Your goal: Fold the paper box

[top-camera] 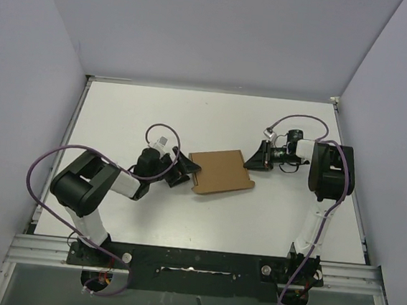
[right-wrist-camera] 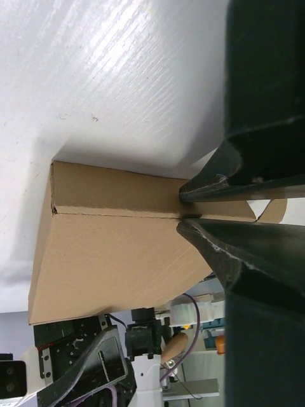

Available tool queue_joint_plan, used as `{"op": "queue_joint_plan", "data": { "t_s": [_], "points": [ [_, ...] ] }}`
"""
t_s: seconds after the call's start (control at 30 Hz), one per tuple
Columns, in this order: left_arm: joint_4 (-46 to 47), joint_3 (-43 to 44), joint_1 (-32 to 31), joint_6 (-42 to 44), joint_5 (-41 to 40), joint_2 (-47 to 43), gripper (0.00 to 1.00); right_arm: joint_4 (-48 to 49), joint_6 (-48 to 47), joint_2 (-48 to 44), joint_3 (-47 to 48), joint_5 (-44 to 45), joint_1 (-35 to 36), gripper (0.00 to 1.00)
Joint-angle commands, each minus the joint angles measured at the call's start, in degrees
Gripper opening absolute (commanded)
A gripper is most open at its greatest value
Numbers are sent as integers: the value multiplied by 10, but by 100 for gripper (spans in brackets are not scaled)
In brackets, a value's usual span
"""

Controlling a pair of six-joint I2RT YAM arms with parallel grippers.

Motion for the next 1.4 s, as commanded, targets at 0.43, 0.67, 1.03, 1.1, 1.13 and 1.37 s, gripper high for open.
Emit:
{"op": "queue_joint_plan", "data": {
  "t_s": [0.43, 0.67, 1.03, 1.1, 1.13, 1.37],
  "points": [
    [97, 3, -48, -93, -88, 23, 45, -12, -20, 17, 11, 30, -1, 17],
    [95, -8, -51, -108, -102, 3, 34, -24, -43, -13, 22, 22, -7, 31],
    [46, -14, -49, -143, -117, -48, 32, -102, -193, -158, 24, 13, -35, 54],
    [24, -8, -47, -156, -115, -56, 32, -109, -231, -200, 14, 17, -24, 57],
    [12, -5, -47, -161, -115, -61, 32, -111, -254, -224, 9, 20, -16, 59],
    [-77, 9, -45, -190, -117, -100, 33, 13, -428, -422, -133, 88, 114, 99]
  ]
}}
